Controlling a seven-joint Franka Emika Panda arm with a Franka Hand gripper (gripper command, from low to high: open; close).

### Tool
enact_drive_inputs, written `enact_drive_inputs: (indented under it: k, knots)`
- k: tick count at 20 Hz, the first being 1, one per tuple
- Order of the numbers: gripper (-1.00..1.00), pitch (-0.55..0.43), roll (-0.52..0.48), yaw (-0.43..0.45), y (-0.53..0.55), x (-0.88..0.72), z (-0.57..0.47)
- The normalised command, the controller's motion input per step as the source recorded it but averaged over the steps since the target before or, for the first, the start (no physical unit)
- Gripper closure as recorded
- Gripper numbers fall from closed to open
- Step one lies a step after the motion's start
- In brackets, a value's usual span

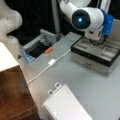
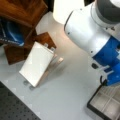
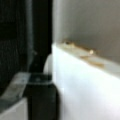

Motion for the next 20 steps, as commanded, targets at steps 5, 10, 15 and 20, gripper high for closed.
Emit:
enact_drive_inputs:
  k: [5, 10, 15, 20]
  knots:
    - [1.0, 0.035, 0.169, 0.101, 0.08, 0.34, -0.21]
    - [-1.0, 0.046, 0.138, 0.092, 0.09, 0.3, -0.27]
    - [-1.0, 0.063, 0.11, 0.073, 0.12, 0.31, -0.3]
    - [-1.0, 0.084, 0.119, 0.051, 0.16, 0.31, -0.28]
